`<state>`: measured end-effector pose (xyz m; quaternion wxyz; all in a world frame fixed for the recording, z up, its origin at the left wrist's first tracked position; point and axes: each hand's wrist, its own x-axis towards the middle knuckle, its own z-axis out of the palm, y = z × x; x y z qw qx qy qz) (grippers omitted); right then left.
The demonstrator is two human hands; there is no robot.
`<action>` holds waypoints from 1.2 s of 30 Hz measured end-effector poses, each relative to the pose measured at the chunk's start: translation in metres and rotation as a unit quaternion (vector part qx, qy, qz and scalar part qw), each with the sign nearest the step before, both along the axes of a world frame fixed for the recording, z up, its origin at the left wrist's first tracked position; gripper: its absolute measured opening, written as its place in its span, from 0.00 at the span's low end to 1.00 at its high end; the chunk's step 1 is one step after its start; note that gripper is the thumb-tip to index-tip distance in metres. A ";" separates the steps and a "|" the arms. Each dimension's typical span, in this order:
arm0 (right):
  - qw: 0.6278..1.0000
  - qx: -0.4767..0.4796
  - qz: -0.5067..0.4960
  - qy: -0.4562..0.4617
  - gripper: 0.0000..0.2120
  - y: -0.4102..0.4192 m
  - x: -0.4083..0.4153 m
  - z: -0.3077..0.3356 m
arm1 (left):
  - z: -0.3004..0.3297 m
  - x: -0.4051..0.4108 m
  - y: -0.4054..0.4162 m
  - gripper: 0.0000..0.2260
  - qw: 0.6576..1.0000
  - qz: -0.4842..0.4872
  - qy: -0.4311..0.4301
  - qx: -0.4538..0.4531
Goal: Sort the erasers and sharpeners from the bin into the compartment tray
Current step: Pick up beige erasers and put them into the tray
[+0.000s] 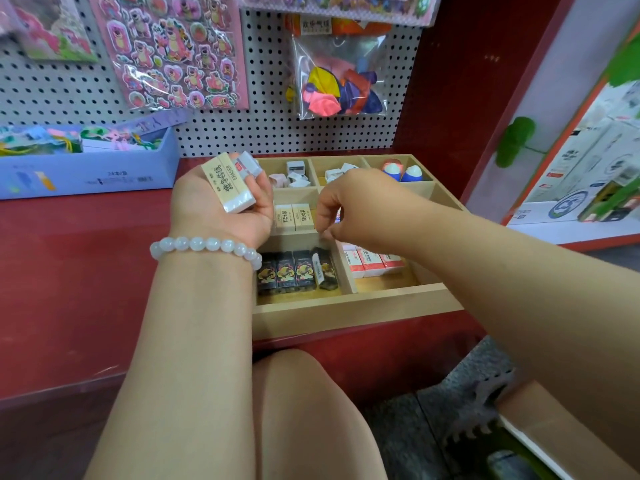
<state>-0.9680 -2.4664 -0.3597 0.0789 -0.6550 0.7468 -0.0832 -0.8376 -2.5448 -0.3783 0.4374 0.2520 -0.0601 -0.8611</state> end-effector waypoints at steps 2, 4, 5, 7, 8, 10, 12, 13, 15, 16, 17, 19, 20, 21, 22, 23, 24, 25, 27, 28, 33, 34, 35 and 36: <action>1.000 0.005 0.019 -0.006 0.11 0.005 0.000 0.006 | 0.000 0.000 0.000 0.12 1.000 -0.002 0.003 -0.007; 0.998 0.046 0.028 -0.032 0.13 0.013 0.004 0.010 | 0.000 -0.001 0.000 0.11 1.000 -0.009 0.012 -0.010; 0.996 0.072 0.032 -0.035 0.13 0.016 0.006 0.009 | 0.000 -0.001 0.000 0.11 1.000 -0.011 0.013 -0.009; 0.992 0.114 0.052 -0.012 0.14 0.020 0.009 0.003 | 0.000 -0.001 0.000 0.11 1.000 -0.011 0.004 -0.001; 0.990 0.125 0.061 0.002 0.14 0.020 0.009 -0.001 | 0.000 -0.001 0.000 0.11 1.000 -0.009 0.000 0.002; 0.990 0.126 0.068 -0.001 0.13 0.020 0.006 -0.006 | 0.001 -0.002 0.001 0.12 1.000 -0.008 -0.008 0.003; 0.990 0.123 0.064 -0.037 0.11 0.022 0.004 -0.005 | 0.001 -0.003 0.003 0.13 1.000 -0.014 -0.022 0.000; 0.989 0.126 0.066 -0.038 0.11 0.023 0.003 -0.004 | 0.001 -0.004 0.004 0.13 0.999 -0.019 -0.029 -0.003; 0.987 0.138 0.084 0.005 0.12 0.023 0.003 -0.003 | 0.001 -0.005 0.005 0.14 0.999 -0.023 -0.035 -0.003; 0.984 0.146 0.094 0.035 0.13 0.024 0.003 -0.003 | 0.001 -0.005 0.005 0.14 0.999 -0.023 -0.036 -0.001; 0.981 0.156 0.097 0.054 0.14 0.025 0.003 -0.003 | 0.000 -0.005 0.005 0.14 0.999 -0.024 -0.037 0.001; 0.981 0.164 0.094 0.052 0.15 0.028 0.003 -0.003 | 0.000 -0.005 0.004 0.14 0.999 -0.027 -0.039 0.001; 0.984 0.153 0.085 0.026 0.14 0.028 0.002 -0.002 | 0.000 -0.005 0.004 0.14 0.999 -0.029 -0.040 -0.001; 0.990 0.120 0.066 -0.025 0.12 0.027 0.001 -0.001 | -0.001 -0.006 0.004 0.14 0.999 -0.031 -0.042 -0.004; 0.993 0.072 0.038 -0.091 0.09 0.024 -0.001 0.000 | -0.001 -0.007 0.004 0.14 0.998 -0.034 -0.046 -0.008; 0.988 0.014 0.008 -0.153 0.07 0.019 -0.003 0.002 | -0.002 -0.009 0.004 0.13 0.998 -0.040 -0.050 -0.013; 0.978 -0.043 -0.022 -0.202 0.06 0.014 -0.007 0.004 | -0.003 -0.011 0.004 0.12 0.997 -0.052 -0.056 -0.020; 0.966 -0.089 -0.043 -0.239 0.05 0.009 -0.011 0.007 | -0.004 -0.013 0.005 0.11 0.995 -0.071 -0.062 -0.028; 0.946 -0.135 -0.048 -0.291 0.07 -0.001 -0.016 0.010 | -0.006 -0.018 0.005 0.10 0.989 -0.121 -0.073 -0.049; 0.942 -0.139 -0.035 -0.304 0.10 -0.004 -0.017 0.010 | -0.008 -0.020 0.005 0.10 0.984 -0.146 -0.078 -0.061; 0.939 -0.119 0.028 -0.321 0.14 -0.009 -0.020 0.005 | -0.007 -0.025 0.007 0.09 0.963 -0.236 -0.073 -0.105; 0.935 -0.128 0.032 -0.329 0.11 -0.010 -0.020 0.004 | -0.006 -0.026 0.008 0.07 0.961 -0.247 -0.069 -0.107; 0.930 -0.140 0.032 -0.337 0.09 -0.010 -0.020 0.004 | -0.006 -0.026 0.009 0.06 0.960 -0.251 -0.067 -0.103; 0.922 -0.153 0.026 -0.353 0.06 -0.011 -0.021 0.004 | -0.006 -0.027 0.009 0.08 0.961 -0.249 -0.067 -0.097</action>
